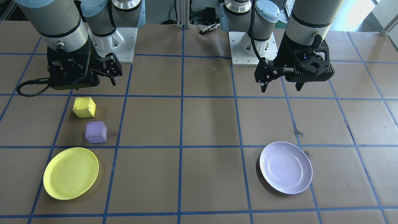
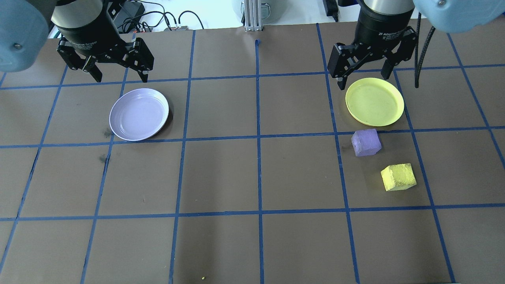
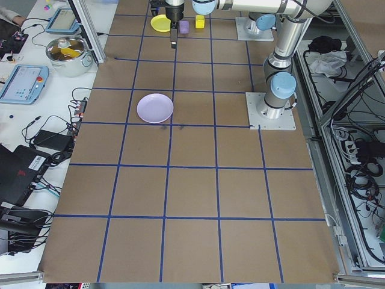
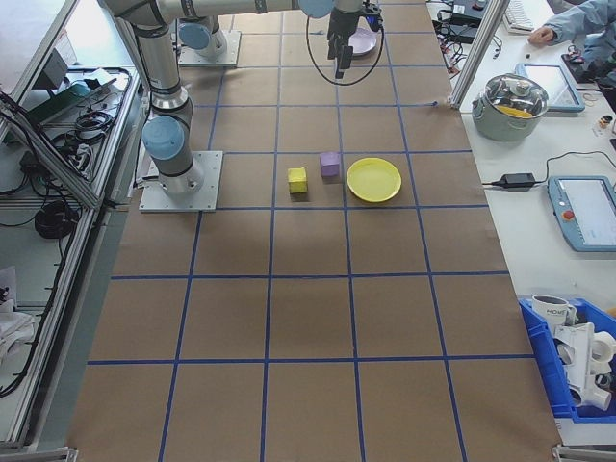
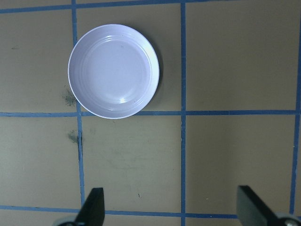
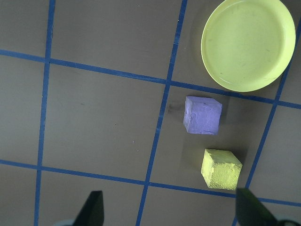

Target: Sort blocks by color into plates

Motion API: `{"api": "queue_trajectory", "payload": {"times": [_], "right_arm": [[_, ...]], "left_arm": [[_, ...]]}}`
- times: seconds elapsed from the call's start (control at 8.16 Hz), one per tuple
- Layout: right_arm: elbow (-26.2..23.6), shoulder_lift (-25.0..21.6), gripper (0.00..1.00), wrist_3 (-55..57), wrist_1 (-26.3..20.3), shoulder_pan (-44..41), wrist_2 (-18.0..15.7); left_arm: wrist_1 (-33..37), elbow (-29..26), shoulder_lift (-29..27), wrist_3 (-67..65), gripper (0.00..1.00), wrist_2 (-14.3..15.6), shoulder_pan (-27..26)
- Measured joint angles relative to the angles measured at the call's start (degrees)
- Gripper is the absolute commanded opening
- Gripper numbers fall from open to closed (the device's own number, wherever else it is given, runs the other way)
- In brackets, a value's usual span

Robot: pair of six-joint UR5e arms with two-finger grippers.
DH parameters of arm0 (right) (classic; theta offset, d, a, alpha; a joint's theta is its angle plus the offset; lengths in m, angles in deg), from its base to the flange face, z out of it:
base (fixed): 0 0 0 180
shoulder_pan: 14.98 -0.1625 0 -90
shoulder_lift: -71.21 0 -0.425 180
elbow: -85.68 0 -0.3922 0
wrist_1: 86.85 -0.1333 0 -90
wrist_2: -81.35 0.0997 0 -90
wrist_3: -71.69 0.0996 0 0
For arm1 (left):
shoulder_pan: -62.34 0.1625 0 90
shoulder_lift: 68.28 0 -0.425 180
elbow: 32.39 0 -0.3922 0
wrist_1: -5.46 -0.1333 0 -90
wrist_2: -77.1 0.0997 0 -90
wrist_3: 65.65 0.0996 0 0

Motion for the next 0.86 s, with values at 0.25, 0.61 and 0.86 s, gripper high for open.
{"api": "queue_trajectory", "payload": {"times": [0.25,0.61,0.86], "right_arm": [[0.0,-0.03,1.0,0.03,-0.01,0.0,-0.1],[-0.01,0.08,1.0,-0.03,0.12,0.0,-0.04],[-0.12,0.34,1.0,-0.46,0.49,0.07,0.12]], "left_arm": [[-0.01,-0.18,0.29,0.01,1.0,0.09,-0.06],[0.03,0.05,1.13,0.06,1.0,0.14,0.01],[0.03,0.09,1.18,0.09,1.0,0.13,0.01]]}}
